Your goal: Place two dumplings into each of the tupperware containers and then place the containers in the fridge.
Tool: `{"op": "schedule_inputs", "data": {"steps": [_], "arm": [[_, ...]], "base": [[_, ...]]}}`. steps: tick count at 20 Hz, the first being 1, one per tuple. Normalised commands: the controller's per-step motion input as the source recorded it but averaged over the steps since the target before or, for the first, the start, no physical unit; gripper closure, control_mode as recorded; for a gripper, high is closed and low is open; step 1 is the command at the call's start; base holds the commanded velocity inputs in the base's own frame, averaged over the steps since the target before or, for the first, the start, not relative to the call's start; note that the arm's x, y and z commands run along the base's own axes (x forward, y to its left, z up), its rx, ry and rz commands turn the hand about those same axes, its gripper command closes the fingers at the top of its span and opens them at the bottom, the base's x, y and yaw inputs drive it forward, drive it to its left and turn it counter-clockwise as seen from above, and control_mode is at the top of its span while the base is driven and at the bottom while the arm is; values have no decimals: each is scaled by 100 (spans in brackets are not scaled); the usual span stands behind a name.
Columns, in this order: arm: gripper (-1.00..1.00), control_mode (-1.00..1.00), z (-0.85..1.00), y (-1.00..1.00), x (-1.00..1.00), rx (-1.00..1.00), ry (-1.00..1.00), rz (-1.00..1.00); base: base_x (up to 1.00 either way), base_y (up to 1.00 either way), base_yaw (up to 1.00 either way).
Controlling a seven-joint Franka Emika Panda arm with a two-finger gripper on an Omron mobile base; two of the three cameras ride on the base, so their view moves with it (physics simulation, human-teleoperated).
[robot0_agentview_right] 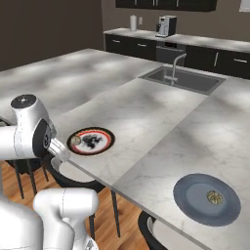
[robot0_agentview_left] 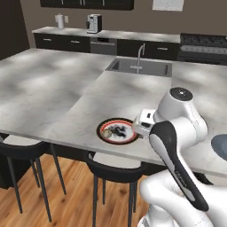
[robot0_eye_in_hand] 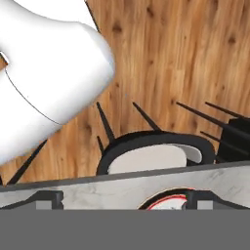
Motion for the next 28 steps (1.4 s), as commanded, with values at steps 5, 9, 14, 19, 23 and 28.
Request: {"op": "schedule_inputs", "data": {"steps": [5,9,14,19,23,28], "arm": [[-100,-100,-10,36,68,-9,4,43],[-100,-100,-18,5,73,-1,1,33],[-100,-100,-37,22,67,-5,5,17],[-100,-100,-37,44,54,-18,8,6],[-100,-100,-17,12,56,-12,3,2],[-100,-100,-19,-2,53,-5,2,0]], "base": [[0,0,0],[0,0,0],[0,0,0],[0,0,0],[0,0,0],[0,0,0]]}}
